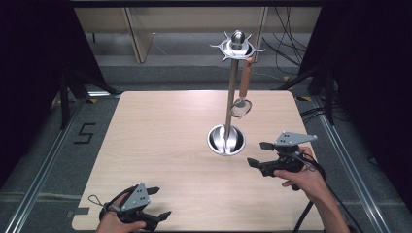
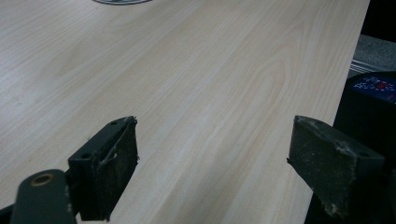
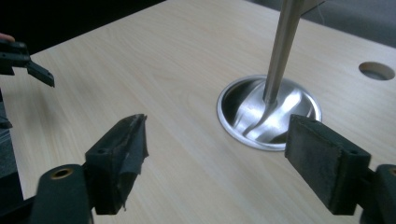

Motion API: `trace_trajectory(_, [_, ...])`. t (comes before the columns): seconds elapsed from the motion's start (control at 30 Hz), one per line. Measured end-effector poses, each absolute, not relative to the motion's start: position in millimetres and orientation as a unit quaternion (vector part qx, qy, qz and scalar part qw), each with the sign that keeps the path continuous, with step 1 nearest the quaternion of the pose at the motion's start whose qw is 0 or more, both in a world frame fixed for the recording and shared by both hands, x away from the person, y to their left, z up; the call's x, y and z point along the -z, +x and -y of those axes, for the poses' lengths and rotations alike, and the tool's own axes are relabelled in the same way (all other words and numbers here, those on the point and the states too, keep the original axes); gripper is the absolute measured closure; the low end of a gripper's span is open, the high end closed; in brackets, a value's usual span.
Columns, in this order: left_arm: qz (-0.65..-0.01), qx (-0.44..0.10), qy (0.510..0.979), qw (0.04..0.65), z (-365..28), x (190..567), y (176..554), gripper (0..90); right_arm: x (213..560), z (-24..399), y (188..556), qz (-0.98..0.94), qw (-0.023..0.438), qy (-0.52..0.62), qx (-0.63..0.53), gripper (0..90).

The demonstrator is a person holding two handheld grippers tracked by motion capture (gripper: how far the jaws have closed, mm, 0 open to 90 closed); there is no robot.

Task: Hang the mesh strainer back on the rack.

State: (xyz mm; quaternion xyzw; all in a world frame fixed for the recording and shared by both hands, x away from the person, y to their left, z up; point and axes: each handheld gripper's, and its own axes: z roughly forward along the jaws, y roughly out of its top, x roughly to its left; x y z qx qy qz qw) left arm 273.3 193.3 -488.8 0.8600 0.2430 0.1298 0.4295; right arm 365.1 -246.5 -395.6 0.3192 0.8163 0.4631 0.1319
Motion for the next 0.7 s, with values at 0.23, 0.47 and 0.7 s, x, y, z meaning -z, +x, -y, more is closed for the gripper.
trace_trajectory(0.23, [-0.243, -0.13, 0.86, 0.43, -193, 489, 273, 15.2, 411, 245, 366, -0.812, 0.112, 0.345, -0.457, 15.3])
trace_trajectory(0.47, [-0.244, -0.131, 0.86, 0.429, -193, 488, 273, 15.2, 420, 241, 365, -0.806, 0.112, 0.361, -0.455, 15.7])
trace_trajectory(0.7, [-0.245, -0.131, 0.859, 0.429, -193, 488, 273, 15.2, 429, 236, 362, -0.812, 0.104, 0.362, -0.446, 15.7])
